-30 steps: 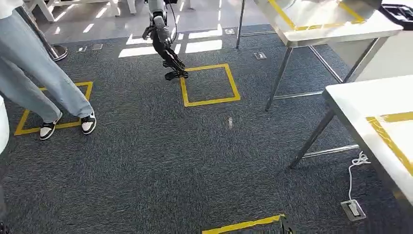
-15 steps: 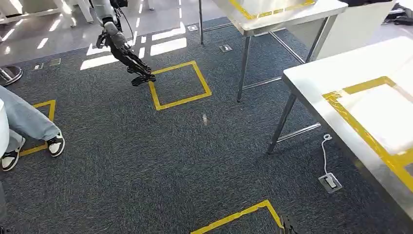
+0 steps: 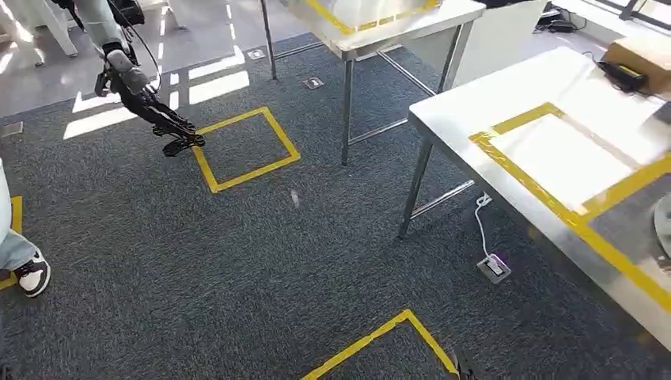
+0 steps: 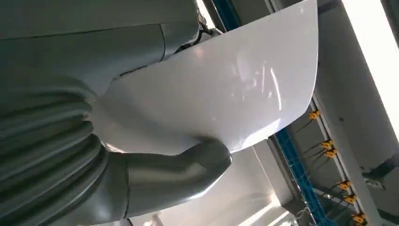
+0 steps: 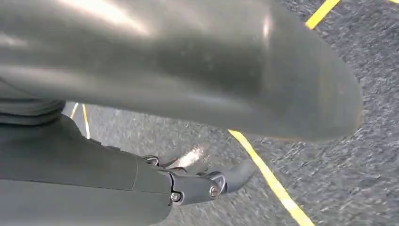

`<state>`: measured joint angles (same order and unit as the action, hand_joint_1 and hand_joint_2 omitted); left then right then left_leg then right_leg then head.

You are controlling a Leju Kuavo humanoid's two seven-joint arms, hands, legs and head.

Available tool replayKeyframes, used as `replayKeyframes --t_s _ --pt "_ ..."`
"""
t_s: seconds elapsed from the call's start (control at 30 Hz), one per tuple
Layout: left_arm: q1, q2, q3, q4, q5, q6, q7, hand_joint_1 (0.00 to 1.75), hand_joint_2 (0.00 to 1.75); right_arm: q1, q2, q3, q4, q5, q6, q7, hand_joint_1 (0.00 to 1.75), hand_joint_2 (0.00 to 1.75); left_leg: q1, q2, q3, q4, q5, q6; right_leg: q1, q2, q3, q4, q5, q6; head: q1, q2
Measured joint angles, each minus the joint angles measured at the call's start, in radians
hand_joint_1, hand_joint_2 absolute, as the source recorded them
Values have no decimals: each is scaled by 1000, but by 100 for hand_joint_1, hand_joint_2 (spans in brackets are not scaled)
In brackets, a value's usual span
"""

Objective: Take the parts from the cabinet and place them on the table.

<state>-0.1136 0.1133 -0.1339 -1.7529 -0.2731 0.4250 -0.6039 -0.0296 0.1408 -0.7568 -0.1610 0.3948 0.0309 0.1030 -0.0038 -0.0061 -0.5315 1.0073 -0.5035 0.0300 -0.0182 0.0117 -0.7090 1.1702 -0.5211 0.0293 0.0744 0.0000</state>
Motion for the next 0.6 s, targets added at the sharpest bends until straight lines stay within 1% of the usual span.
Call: replayKeyframes --t_s 0.03,0.07,0.1,0.13,0.17,0.2,0.23,0.27,0.3,0.37,0.4,0.43,0.47,0.5,0.53,0.57,0.6 --pt "1 0 0 2 0 0 1 175 175 -2 0 0 0 0 0 0 0 0 -2 16 -2 1 -1 1 0 -5 -33 77 -37 2 0 0" --pt "2 0 0 3 0 0 1 175 175 -1 0 0 0 0 0 0 0 0 -2 33 -4 3 -1 1 0 -5 -62 145 -62 4 1 0" --pt "2 0 0 4 1 -1 1 175 175 0 0 0 0 0 0 0 0 0 -2 47 -7 6 -1 1 0 -5 -70 168 -63 5 1 0" --pt "2 0 0 4 1 -1 1 175 175 1 0 0 0 0 0 0 0 0 -1 60 -8 7 -2 0 -1 -7 -52 142 -42 6 1 0" --pt "2 -1 0 5 1 -1 1 175 175 3 0 0 0 0 0 0 0 0 0 72 -9 9 -4 -2 -2 -10 -14 78 -9 7 0 0" --pt "1 -1 0 5 1 -1 1 175 175 3 0 0 0 0 0 0 0 0 2 84 -10 13 -7 -5 -2 -23 43 -17 28 8 1 0" --pt "1 -1 0 5 1 -1 1 175 175 2 0 0 0 0 0 -1 0 0 2 94 -10 21 -11 -12 -2 -59 101 -109 52 11 1 0" --pt "0 0 0 4 1 -1 1 175 175 -1 1 0 0 0 0 -1 0 0 -7 101 -12 25 -17 -18 4 -80 101 -114 39 2 1 0" --pt "-1 3 1 4 1 -2 1 175 175 -1 2 0 0 0 0 -2 0 0 -7 108 -15 29 -24 -23 0 -67 100 -121 46 -9 -2 0" --pt "-5 3 0 5 1 -2 -1 175 175 1 2 0 0 0 0 -2 0 0 -6 121 -3 22 -23 -32 6 -51 98 -122 44 -20 -2 0" --pt "-6 3 1 5 3 -3 -3 175 175 1 2 0 0 0 0 -1 0 0 -6 130 0 22 -23 -38 5 -41 97 -125 49 -28 -1 0" --pt "-8 5 1 5 8 -3 -5 175 175 2 2 0 0 0 0 1 0 0 1 99 -6 31 -32 -47 -1 -34 98 -129 54 -36 -2 0" --pt "-7 5 1 5 10 -5 -7 175 175 2 2 0 0 0 0 2 0 0 2 50 -16 62 -59 -52 -2 -27 97 -129 56 -41 -4 0" --pt "-7 8 2 6 12 -5 -10 175 175 0 2 0 0 0 0 1 0 0 4 21 -47 132 -105 -54 -2 -19 94 -129 58 -45 -4 0" --pt "-5 11 3 9 13 -5 -10 175 175 -2 2 0 0 0 0 1 0 0 4 12 -85 218 -147 -56 1 -7 92 -129 59 -47 -4 0" --pt "-3 11 3 11 13 -5 -10 175 175 -2 2 0 0 0 0 1 0 0 4 10 -121 292 -175 -56 2 4 89 -128 60 -48 -4 0" --pt "-1 11 3 14 14 -5 -10 175 175 -1 2 0 0 0 0 1 0 0 4 10 -143 336 -181 -54 4 16 88 -128 62 -50 -3 0"
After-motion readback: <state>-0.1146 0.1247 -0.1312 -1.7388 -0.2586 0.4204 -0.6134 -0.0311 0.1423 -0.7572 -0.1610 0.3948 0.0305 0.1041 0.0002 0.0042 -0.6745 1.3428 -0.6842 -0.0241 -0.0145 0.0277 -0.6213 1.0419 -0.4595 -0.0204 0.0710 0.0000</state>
